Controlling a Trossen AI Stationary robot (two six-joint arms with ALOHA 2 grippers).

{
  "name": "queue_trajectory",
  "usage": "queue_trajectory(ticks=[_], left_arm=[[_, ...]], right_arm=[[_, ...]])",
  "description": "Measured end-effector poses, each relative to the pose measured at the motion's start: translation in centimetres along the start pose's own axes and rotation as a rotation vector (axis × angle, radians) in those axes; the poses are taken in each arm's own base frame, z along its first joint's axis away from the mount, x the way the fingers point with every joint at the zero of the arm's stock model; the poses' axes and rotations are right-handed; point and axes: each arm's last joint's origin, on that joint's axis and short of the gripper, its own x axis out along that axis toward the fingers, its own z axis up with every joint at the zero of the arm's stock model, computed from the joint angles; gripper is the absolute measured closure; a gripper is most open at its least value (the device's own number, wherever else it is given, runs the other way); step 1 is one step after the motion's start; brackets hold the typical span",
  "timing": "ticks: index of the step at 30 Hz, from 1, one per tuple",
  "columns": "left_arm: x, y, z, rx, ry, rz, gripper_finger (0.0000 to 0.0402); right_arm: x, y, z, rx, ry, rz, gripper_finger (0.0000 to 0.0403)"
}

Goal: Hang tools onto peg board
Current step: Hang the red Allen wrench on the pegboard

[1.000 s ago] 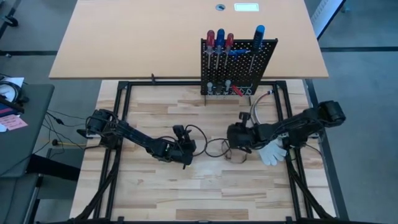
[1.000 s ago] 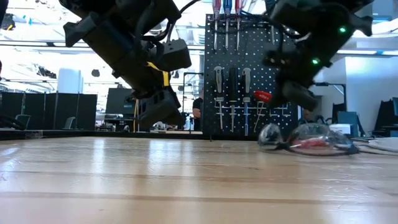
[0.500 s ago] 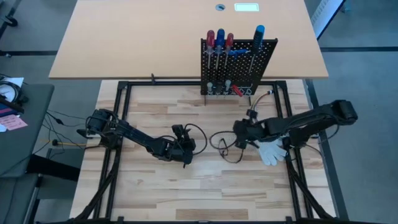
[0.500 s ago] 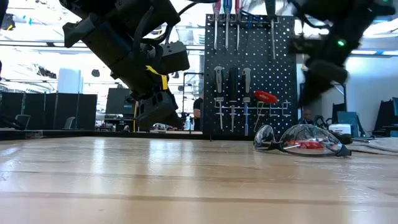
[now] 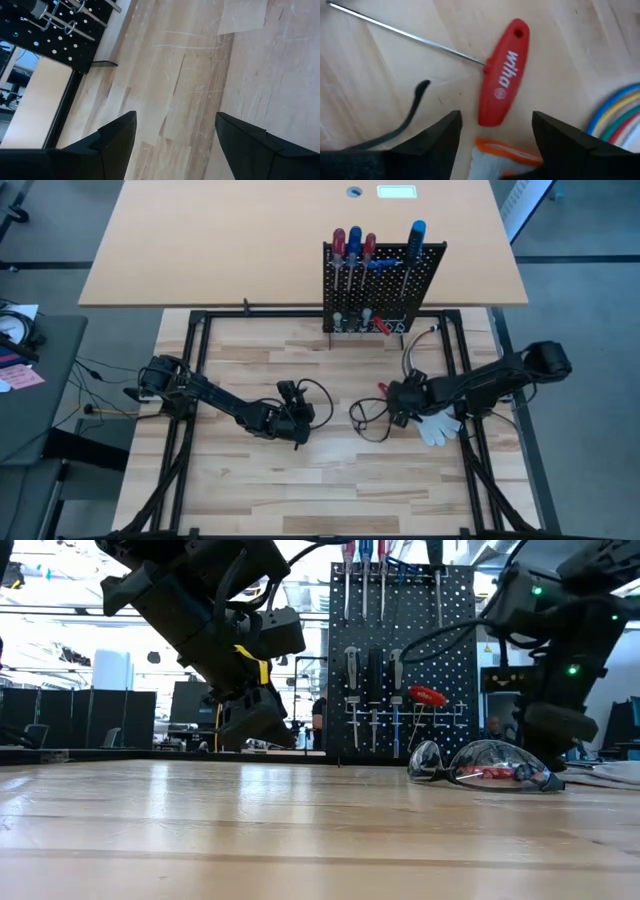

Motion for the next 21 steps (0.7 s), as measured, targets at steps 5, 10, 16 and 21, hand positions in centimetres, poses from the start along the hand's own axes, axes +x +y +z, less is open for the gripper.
queue_trajectory(ticks=[5,10,16,21], left_arm=[[0.0,0.0,0.0,0.000,0.000,0.000,0.0137],[0.0,0.0,0.0,0.001,0.001,0.000,0.0137],[0.0,0.0,0.0,0.004,0.003,-0.006,0.0137],[0.0,0.0,-0.1,0.005,0.004,-0.007,0.0137]], right_arm=[[1.2,-0.3,0.4,0.008,0.022,0.000,0.0188],[2.1,-1.2,1.1,0.027,0.039,0.029,0.0240],[2.7,-2.4,1.7,0.042,0.048,0.093,0.0329],[2.8,-2.6,1.9,0.009,0.038,0.095,0.0341]])
